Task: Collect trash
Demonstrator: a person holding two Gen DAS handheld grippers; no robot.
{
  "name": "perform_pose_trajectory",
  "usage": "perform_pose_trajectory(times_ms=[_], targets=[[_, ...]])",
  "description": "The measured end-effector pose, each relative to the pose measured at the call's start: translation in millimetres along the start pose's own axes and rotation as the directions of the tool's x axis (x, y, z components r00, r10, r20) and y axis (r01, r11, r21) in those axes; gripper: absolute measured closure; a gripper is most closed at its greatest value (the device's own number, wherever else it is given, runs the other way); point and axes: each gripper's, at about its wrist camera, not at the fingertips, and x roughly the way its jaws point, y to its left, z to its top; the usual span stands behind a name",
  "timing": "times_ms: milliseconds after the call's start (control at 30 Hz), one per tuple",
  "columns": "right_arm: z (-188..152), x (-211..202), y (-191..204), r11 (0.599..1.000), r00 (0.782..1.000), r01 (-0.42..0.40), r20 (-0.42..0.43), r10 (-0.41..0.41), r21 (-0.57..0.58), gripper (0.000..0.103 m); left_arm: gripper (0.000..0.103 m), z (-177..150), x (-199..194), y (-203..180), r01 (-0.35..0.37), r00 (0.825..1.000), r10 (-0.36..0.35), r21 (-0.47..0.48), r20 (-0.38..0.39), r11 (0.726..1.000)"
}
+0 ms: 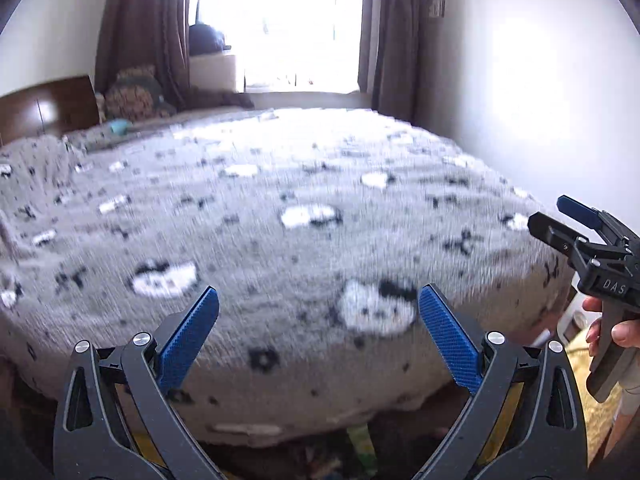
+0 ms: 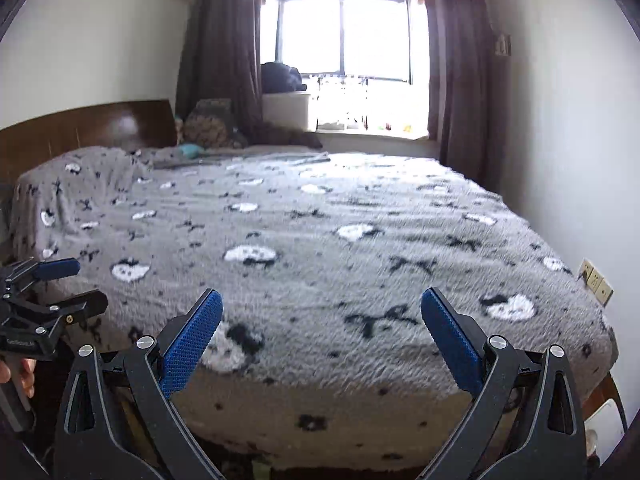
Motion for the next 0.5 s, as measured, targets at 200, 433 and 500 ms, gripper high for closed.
perform_pose_trajectory(times_ms=[200,433,500], targets=[[42,-15,-20,0.998,0.994,0.046,0.101,-0.05,0.037,0.003,0.008,38,-26,4,-0.076,0.987,0.075,0.005,0.139,0.997],[58,-22,-26,0.99,0.987,0.108,0.109,-0.118,0.094,0.003,0.008,59,-37,8,-0.116,0.972,0.121,-0.033,0.203,0.993],[56,-23,-24,0.987,0.985,0.129,0.1,-0.139,0.1,0.003,0.008,58,-38,8,-0.123,0.97,0.13,-0.044,0.206,0.991]])
